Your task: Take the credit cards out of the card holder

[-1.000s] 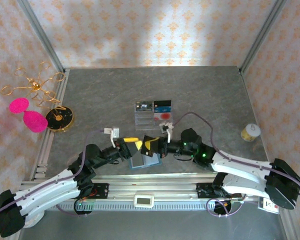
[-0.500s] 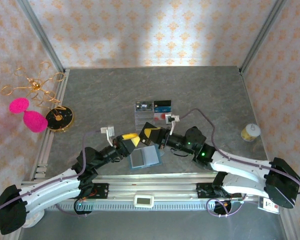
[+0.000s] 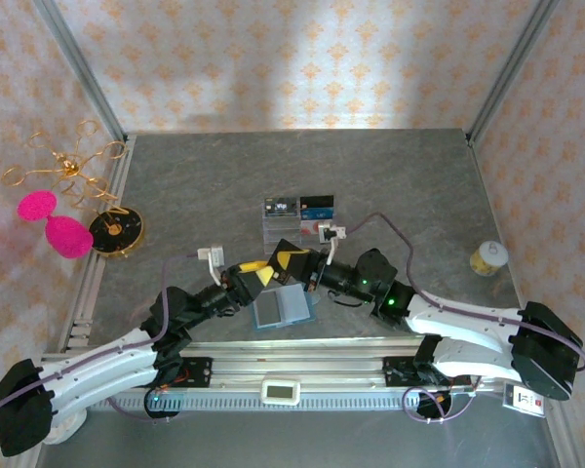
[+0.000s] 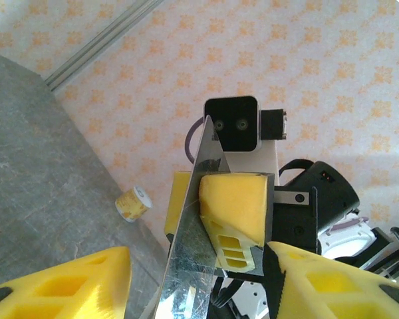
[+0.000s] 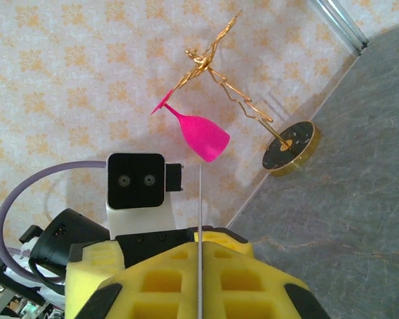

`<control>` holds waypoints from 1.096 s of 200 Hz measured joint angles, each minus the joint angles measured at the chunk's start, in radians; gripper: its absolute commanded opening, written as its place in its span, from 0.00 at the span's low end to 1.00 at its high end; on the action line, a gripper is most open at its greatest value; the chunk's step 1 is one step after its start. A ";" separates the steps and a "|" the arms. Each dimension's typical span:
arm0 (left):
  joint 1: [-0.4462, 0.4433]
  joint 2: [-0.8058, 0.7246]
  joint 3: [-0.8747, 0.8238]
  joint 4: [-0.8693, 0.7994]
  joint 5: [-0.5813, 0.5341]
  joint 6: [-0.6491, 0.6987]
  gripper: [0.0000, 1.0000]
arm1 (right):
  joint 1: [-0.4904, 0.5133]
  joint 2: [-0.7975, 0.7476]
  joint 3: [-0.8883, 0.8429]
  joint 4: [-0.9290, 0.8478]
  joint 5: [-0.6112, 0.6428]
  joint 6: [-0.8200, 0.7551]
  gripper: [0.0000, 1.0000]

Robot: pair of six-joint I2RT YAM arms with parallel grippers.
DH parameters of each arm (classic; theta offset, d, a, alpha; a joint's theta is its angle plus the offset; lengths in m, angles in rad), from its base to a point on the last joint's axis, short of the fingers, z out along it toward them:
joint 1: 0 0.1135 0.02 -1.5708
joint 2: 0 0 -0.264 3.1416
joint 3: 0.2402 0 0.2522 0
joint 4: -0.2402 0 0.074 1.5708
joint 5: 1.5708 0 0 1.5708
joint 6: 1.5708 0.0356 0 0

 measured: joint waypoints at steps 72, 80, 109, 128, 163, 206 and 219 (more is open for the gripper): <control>0.000 0.004 0.000 0.000 -0.003 0.000 0.28 | 0.006 0.030 0.017 0.002 0.053 -0.004 0.00; 0.000 0.009 0.000 -0.001 -0.008 0.000 0.27 | 0.008 0.034 0.017 0.002 0.058 -0.004 0.00; 0.004 0.011 0.000 -0.008 -0.024 0.008 0.16 | 0.011 0.046 0.029 0.002 0.066 -0.004 0.00; 0.005 0.022 0.005 -0.013 -0.026 0.018 0.04 | 0.021 0.052 0.037 0.000 0.069 -0.005 0.00; 0.005 0.042 0.038 -0.042 -0.026 0.044 0.00 | 0.020 0.048 0.040 -0.022 0.092 -0.015 0.35; 0.004 0.047 0.167 -0.227 -0.026 0.163 0.00 | -0.032 -0.108 0.044 -0.243 0.144 -0.043 0.62; 0.004 0.047 0.205 -0.284 -0.034 0.211 0.00 | -0.064 -0.205 0.043 -0.309 0.187 -0.053 0.61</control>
